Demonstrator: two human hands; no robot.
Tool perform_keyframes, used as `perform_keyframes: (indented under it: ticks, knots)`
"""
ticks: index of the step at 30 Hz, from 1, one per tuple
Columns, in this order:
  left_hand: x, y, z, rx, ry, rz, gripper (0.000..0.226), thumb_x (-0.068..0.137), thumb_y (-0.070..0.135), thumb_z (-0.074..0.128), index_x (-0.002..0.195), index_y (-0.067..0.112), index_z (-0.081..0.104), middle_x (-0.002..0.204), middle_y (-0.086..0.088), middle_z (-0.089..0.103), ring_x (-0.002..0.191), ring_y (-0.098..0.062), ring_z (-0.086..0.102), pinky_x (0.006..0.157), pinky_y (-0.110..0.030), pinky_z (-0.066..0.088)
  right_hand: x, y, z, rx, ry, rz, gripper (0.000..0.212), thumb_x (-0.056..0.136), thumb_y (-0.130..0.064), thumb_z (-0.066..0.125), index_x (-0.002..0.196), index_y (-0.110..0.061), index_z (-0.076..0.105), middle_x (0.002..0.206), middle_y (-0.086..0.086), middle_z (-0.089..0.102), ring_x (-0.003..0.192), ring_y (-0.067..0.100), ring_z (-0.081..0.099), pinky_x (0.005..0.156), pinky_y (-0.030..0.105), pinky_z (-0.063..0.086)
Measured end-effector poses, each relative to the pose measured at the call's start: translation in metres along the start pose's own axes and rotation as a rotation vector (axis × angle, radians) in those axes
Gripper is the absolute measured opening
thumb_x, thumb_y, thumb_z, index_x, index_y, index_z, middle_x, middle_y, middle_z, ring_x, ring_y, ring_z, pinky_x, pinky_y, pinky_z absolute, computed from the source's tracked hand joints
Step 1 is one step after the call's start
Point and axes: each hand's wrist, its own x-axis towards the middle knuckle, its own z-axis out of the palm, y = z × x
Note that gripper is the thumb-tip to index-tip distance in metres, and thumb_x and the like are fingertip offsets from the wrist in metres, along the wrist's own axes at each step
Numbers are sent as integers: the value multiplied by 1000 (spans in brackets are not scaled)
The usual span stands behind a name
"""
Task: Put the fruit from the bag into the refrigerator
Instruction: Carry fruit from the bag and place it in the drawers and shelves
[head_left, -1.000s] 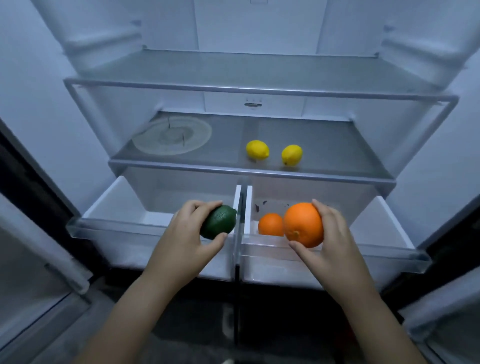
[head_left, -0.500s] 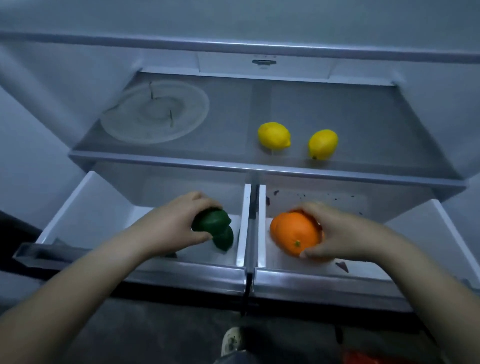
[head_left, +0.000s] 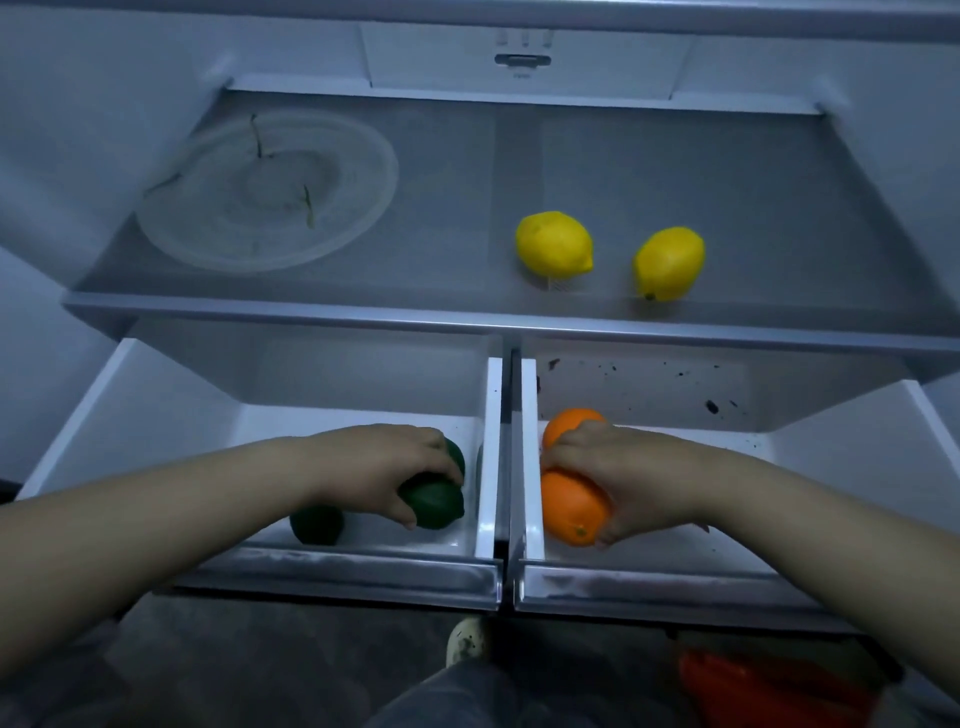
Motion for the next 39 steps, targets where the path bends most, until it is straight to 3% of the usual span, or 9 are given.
perform_keyframes:
  ticks: [6, 11, 17, 22, 24, 29, 32, 36, 39]
  knots:
    - [12, -10, 11, 84, -58, 66, 57, 79, 40, 67, 131, 37, 44, 123, 13, 48, 112, -9, 45, 87, -29, 43, 9, 2, 14, -219, -62, 1, 40, 80, -38, 62, 115, -21, 56, 102, 4, 60, 91, 25, 56, 79, 38, 45]
    - [18, -12, 20, 95, -65, 69, 55, 80, 40, 67, 130, 37, 46, 123, 13, 51, 112, -10, 47, 89, -35, 46, 5, -3, 9, -106, -153, 108, 37, 86, -33, 57, 122, -23, 53, 109, 6, 60, 95, 29, 58, 77, 40, 47]
    - [21, -13, 21, 119, -57, 54, 53, 83, 37, 63, 132, 36, 45, 123, 12, 51, 112, -12, 48, 85, -34, 46, 12, -6, 9, -191, -152, 95, 33, 86, -33, 57, 118, -24, 56, 108, 4, 60, 98, 28, 57, 83, 41, 43]
    - [17, -10, 13, 163, -35, 19, 56, 83, 36, 63, 135, 36, 43, 130, 14, 47, 117, -10, 46, 86, -28, 43, 11, 0, 11, -95, -86, 140, 59, 73, -45, 71, 125, -32, 48, 120, -8, 54, 110, 14, 49, 87, 31, 43]
    - [10, -7, 3, 164, 27, -22, 52, 84, 37, 63, 134, 34, 45, 132, 13, 47, 118, -11, 47, 89, -29, 43, 8, 2, 9, -30, -16, 178, 66, 70, -49, 73, 126, -34, 44, 124, -10, 50, 114, 12, 45, 91, 34, 43]
    - [-30, 9, -26, 335, 306, -197, 40, 92, 42, 50, 130, 33, 48, 131, 10, 50, 117, -14, 50, 85, -30, 44, -16, -9, -8, 22, 228, 213, 45, 88, -36, 59, 131, -30, 45, 130, -7, 49, 122, 12, 42, 96, 25, 35]
    - [-62, 35, -33, 312, 495, -326, 43, 92, 43, 49, 133, 30, 47, 132, 8, 51, 119, -16, 49, 88, -31, 40, -31, -34, -13, 74, 388, 174, 43, 89, -34, 57, 131, -29, 47, 130, -6, 50, 122, 13, 44, 97, 25, 34]
    - [-106, 83, -30, 312, 744, -458, 50, 89, 49, 44, 129, 21, 52, 126, -1, 57, 114, -25, 53, 89, -38, 45, -44, -69, -15, -3, 614, 95, 46, 90, -37, 55, 133, -25, 44, 131, -6, 49, 123, 16, 42, 95, 36, 41]
    - [-133, 136, -20, 337, 938, -524, 62, 86, 53, 30, 129, 14, 53, 124, -5, 59, 112, -27, 56, 86, -40, 49, -59, -94, -16, 9, 720, 27, 48, 91, -40, 53, 135, -25, 41, 135, -9, 46, 126, 12, 38, 97, 26, 36]
